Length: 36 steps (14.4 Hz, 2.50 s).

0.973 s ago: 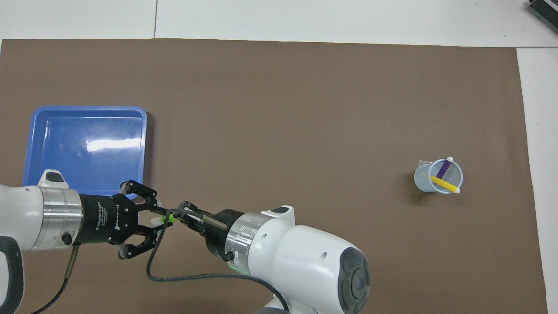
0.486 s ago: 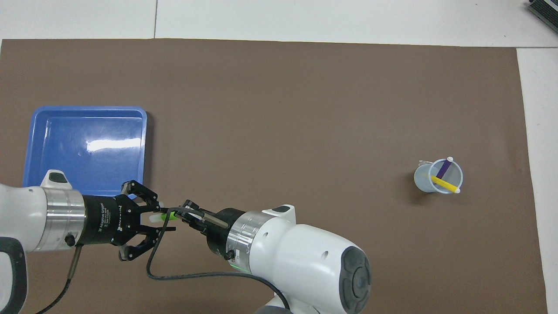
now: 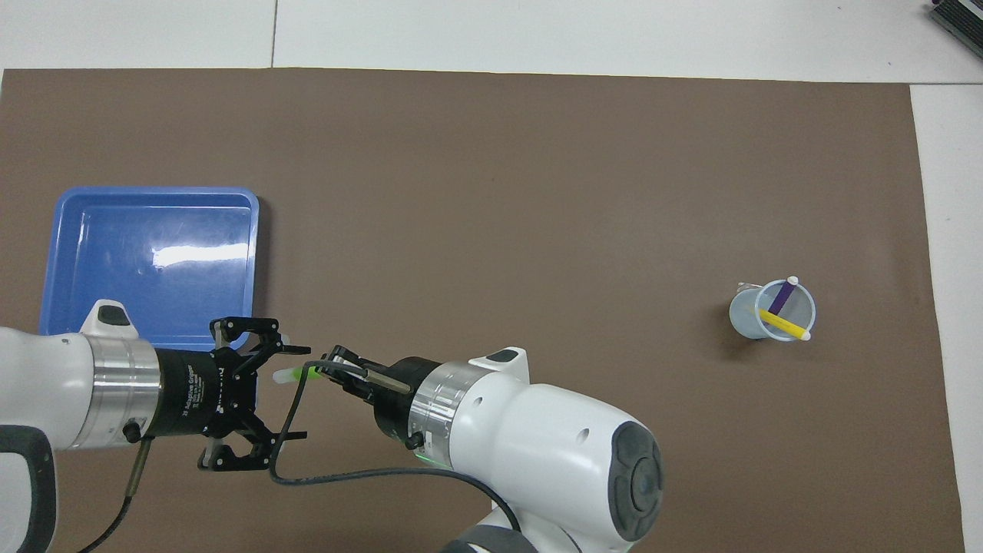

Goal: Transfer and insert pens with both arms
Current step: 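Open the left gripper and carry the green pen toward the white cup, then lower the green pen into the white cup with the right gripper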

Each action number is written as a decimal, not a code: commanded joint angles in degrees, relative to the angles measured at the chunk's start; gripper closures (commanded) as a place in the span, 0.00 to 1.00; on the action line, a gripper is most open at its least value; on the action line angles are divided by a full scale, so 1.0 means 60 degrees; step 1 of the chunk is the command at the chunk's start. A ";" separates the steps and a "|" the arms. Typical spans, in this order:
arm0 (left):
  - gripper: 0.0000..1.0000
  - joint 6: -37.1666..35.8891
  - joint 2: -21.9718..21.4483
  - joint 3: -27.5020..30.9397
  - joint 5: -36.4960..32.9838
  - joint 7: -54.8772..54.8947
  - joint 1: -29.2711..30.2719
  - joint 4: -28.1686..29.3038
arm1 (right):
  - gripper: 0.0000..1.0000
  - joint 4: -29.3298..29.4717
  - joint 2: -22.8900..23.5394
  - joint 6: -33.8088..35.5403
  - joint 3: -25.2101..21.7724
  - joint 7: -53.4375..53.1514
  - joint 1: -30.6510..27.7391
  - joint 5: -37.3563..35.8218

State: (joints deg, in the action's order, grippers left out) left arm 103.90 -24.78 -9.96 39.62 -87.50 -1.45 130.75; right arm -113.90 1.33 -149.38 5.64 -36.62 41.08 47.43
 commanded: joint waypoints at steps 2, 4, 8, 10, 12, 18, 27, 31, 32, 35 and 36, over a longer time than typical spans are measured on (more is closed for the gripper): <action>0.00 -0.0091 -0.0265 0.0122 0.0063 0.0447 0.0037 0.0225 | 1.00 0.0014 -0.0134 0.1499 0.0056 0.2158 -0.0927 0.0064; 0.00 -0.0134 -0.0265 0.0137 0.0004 0.1278 0.0226 0.0240 | 1.00 0.0014 -0.0236 0.2449 0.0012 0.3052 -0.1395 -0.0271; 0.00 -0.0676 -0.0265 0.0137 -0.0595 0.3549 0.1060 0.0196 | 1.00 0.0146 -0.0660 0.5186 0.0012 0.5086 -0.2742 -0.2364; 0.00 -0.0880 -0.0280 0.0137 -0.0990 0.4515 0.1528 0.0211 | 1.00 0.0146 -0.0939 0.6564 -0.0002 0.6636 -0.3547 -0.3257; 0.00 -0.1465 -0.0280 0.0151 -0.1560 0.5642 0.1939 0.0152 | 1.00 0.0146 -0.1057 0.7533 -0.0002 0.8670 -0.4412 -0.4413; 0.00 -0.1892 -0.0236 0.0210 -0.3963 1.0386 0.2349 -0.0111 | 1.00 0.0454 -0.1072 0.8183 -0.0017 1.4520 -0.6260 -0.7697; 0.00 -0.2170 0.1022 0.0210 -0.5489 1.3617 0.3347 -0.2320 | 1.00 -0.0847 -0.1378 0.6397 -0.0017 1.6913 -0.7139 -0.9107; 0.00 -0.1601 0.1301 0.0195 -0.6264 1.3573 0.3289 -0.2602 | 1.00 -0.1639 -0.1570 0.5547 -0.0046 1.6928 -0.7402 -0.9078; 0.00 -0.1541 0.1331 0.0181 -0.6280 1.3573 0.3216 -0.2602 | 1.00 -0.1902 -0.1672 0.5328 -0.0032 1.6928 -0.7607 -0.9005; 0.00 -0.1176 0.1331 0.0195 -0.6295 1.3573 0.3055 -0.2587 | 0.94 -0.2475 -0.1805 0.4594 -0.0032 1.6855 -0.7711 -0.8946; 0.00 -0.1131 0.1346 0.0268 -0.6295 1.3573 0.2924 -0.2587 | 0.82 -0.2476 -0.1804 0.4608 -0.0032 1.6855 -0.7712 -0.8946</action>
State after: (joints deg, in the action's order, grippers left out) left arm 96.14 -17.31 -8.99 3.26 -6.59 17.44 116.02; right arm -125.96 -7.14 -120.26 4.71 63.94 -4.18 -6.09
